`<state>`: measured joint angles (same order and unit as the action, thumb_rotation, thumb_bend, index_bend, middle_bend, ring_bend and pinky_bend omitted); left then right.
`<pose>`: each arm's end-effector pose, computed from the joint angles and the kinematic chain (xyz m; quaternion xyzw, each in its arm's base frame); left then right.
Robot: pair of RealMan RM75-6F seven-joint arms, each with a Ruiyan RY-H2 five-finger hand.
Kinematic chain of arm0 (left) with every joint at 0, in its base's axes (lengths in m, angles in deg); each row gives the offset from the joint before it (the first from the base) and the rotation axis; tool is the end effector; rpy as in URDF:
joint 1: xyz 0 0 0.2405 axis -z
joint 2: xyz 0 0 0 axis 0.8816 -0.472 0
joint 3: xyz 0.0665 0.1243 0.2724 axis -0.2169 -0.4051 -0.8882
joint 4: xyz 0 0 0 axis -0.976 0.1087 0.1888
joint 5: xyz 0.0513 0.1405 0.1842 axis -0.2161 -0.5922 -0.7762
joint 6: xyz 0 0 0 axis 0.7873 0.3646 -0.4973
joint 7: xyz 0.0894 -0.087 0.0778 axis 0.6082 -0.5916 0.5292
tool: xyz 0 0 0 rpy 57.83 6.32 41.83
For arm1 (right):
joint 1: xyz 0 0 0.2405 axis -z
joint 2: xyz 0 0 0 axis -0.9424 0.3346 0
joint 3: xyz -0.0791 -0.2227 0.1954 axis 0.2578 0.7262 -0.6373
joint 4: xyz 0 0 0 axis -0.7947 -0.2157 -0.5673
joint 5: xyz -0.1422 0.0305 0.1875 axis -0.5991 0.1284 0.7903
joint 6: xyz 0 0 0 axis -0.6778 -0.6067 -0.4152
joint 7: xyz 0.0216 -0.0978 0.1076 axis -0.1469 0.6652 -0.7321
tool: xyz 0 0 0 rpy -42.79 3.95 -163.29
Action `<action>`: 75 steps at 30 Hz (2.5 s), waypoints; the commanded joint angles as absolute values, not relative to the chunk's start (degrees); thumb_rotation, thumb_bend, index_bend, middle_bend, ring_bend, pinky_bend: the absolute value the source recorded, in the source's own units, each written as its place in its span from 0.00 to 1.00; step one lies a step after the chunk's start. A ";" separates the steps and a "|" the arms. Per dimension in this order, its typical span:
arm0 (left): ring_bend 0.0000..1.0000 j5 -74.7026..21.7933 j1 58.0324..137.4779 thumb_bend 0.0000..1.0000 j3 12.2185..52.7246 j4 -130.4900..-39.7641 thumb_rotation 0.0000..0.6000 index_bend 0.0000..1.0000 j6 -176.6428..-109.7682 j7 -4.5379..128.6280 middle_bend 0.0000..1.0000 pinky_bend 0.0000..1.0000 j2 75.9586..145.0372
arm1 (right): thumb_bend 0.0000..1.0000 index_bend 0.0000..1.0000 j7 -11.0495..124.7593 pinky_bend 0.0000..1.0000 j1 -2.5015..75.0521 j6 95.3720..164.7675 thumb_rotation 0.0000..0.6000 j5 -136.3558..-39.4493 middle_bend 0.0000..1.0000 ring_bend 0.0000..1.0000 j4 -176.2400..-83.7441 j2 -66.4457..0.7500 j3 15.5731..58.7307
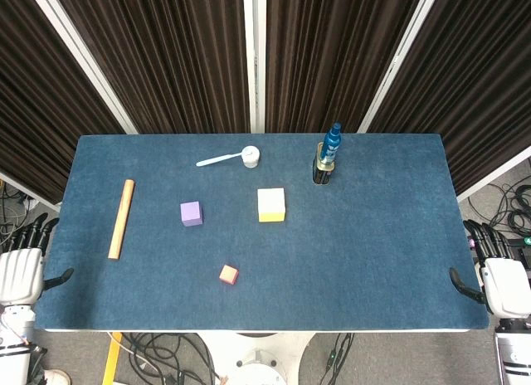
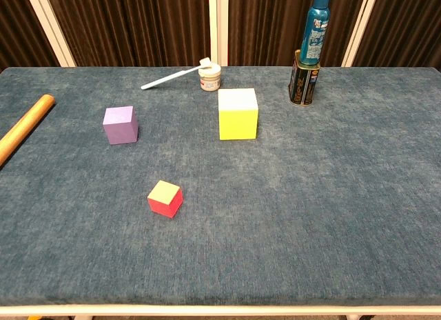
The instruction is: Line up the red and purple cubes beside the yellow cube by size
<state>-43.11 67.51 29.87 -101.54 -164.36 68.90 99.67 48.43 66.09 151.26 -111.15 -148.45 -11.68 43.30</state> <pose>-0.3782 0.2053 0.1222 -0.5502 -0.3946 -0.3673 0.6377 -0.3674 -0.1921 0.1720 0.5584 -0.4244 0.4374 0.5628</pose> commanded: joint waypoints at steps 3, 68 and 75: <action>0.15 -42.86 67.15 0.13 29.63 -102.94 1.00 0.19 -164.34 69.66 0.17 0.15 99.26 | 0.26 0.00 48.04 0.08 66.25 151.59 1.00 -111.59 0.07 0.00 -148.26 -11.49 43.39; 0.98 3.32 113.33 0.02 36.53 -82.40 1.00 0.37 -119.89 80.62 0.96 1.00 119.58 | 0.26 0.00 50.30 0.08 65.03 149.47 1.00 -109.84 0.08 0.00 -148.49 -9.96 42.40; 0.99 3.79 113.20 0.09 36.18 -80.08 1.00 0.47 -121.06 80.44 0.96 1.00 121.26 | 0.26 0.00 49.85 0.08 65.23 149.51 1.00 -109.67 0.08 0.00 -148.11 -9.98 42.47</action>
